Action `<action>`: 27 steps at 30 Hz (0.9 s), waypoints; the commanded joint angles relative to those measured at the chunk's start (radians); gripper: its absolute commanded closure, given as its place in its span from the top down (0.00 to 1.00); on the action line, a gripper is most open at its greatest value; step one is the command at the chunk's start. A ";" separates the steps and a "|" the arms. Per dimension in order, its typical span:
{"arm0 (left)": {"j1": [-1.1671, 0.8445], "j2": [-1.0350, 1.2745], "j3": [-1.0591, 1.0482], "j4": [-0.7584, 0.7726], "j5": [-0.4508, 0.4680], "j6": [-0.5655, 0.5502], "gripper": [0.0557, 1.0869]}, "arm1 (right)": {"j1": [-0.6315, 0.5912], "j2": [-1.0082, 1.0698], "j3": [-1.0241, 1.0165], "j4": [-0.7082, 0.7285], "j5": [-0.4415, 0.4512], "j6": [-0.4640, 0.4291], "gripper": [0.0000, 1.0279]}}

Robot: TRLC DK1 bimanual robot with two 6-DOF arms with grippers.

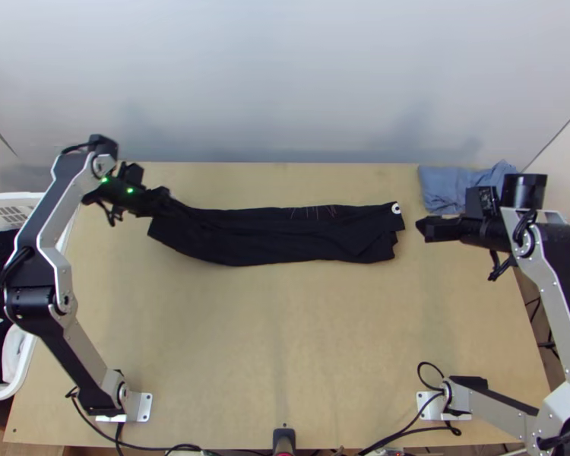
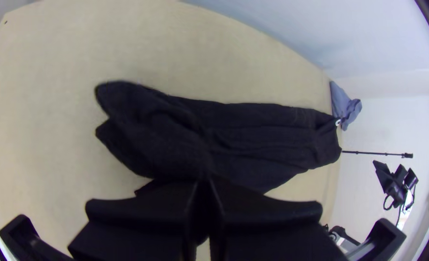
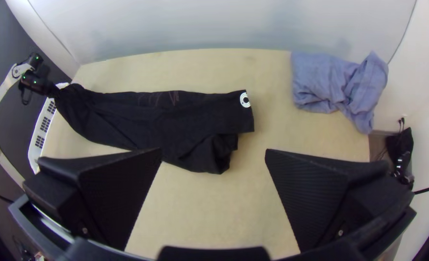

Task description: Fold the t-shirt

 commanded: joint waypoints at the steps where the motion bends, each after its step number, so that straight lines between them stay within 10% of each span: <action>1: -0.157 0.029 0.117 -0.054 -0.067 -0.041 0.10 | 0.011 -0.046 -0.108 0.030 0.000 0.012 0.96; 27: -0.663 0.314 0.540 -0.102 -0.222 -0.164 0.10 | 0.013 -0.239 -0.421 0.213 -0.001 0.087 0.96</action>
